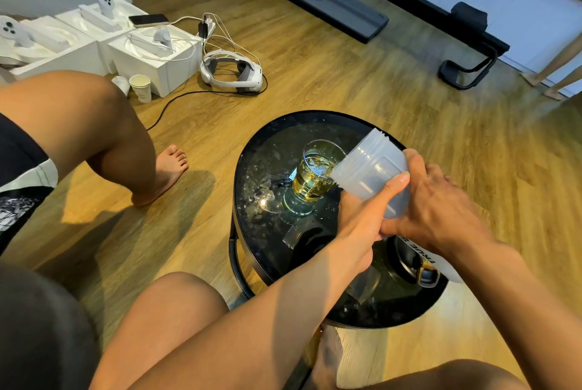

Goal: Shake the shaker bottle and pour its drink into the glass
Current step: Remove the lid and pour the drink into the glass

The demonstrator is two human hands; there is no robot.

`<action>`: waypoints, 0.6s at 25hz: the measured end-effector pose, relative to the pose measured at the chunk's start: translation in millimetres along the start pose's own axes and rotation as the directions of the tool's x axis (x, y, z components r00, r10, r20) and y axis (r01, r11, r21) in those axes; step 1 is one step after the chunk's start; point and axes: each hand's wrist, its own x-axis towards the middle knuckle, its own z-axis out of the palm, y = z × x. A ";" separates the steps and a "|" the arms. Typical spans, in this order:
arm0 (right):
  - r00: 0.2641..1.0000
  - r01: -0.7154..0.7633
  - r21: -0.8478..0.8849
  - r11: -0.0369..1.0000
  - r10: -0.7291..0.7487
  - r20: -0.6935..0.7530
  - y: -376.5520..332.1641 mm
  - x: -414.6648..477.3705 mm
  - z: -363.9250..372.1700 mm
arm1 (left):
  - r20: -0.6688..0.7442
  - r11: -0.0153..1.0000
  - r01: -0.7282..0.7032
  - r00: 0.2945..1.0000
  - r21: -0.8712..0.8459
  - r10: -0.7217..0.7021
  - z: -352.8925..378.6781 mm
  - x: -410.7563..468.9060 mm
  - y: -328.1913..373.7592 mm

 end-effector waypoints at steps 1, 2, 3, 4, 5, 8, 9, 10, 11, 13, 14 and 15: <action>1.000 0.000 0.001 1.000 0.000 -0.002 0.0 -0.2 -0.1 | 0.000 1.000 0.000 1.000 -0.002 0.000 -0.2 0.4 -0.1; 1.000 0.001 0.001 1.000 -0.001 -0.002 -0.1 -0.5 -0.3 | 0.001 1.000 0.000 1.000 -0.003 0.000 -0.4 0.6 -0.1; 1.000 0.002 0.001 1.000 -0.002 -0.001 -0.1 -0.8 -0.5 | 0.002 1.000 -0.001 1.000 -0.003 0.001 -0.4 0.8 -0.3; 1.000 0.004 0.003 1.000 -0.004 0.002 0.0 -1.1 -0.8 | 0.002 1.000 -0.002 1.000 -0.005 0.002 -0.3 0.8 -0.4; 1.000 0.006 0.008 1.000 -0.006 0.004 -0.1 -1.2 -1.0 | 0.001 1.000 -0.003 1.000 -0.008 0.003 -0.1 0.5 -0.4; 1.000 0.004 0.016 1.000 -0.004 0.008 -0.4 -0.9 -1.6 | -0.005 1.000 -0.001 1.000 0.000 0.001 0.0 0.3 -0.1; 1.000 0.002 0.013 1.000 -0.002 0.009 -0.6 -0.8 -1.7 | -0.005 1.000 0.000 1.000 0.003 0.000 0.1 0.3 0.0; 1.000 0.001 0.010 1.000 -0.001 0.010 -0.8 -0.8 -1.8 | -0.005 1.000 0.000 1.000 0.001 0.000 0.3 0.2 0.2; 1.000 0.002 0.008 1.000 -0.002 0.008 -0.9 -0.7 -1.9 | -0.005 1.000 0.001 1.000 -0.003 -0.001 0.3 0.1 0.1; 1.000 0.006 0.009 1.000 -0.006 0.002 -1.2 -0.9 -2.4 | -0.004 1.000 0.003 1.000 -0.017 -0.003 0.3 0.4 0.4; 1.000 0.006 0.008 1.000 -0.006 0.000 -1.0 -1.0 -2.5 | -0.002 1.000 0.004 1.000 -0.021 -0.004 0.3 0.2 0.5; 1.000 0.006 0.006 1.000 -0.006 0.000 -0.8 -1.0 -2.5 | 0.000 1.000 0.004 1.000 -0.023 -0.004 0.4 0.0 0.6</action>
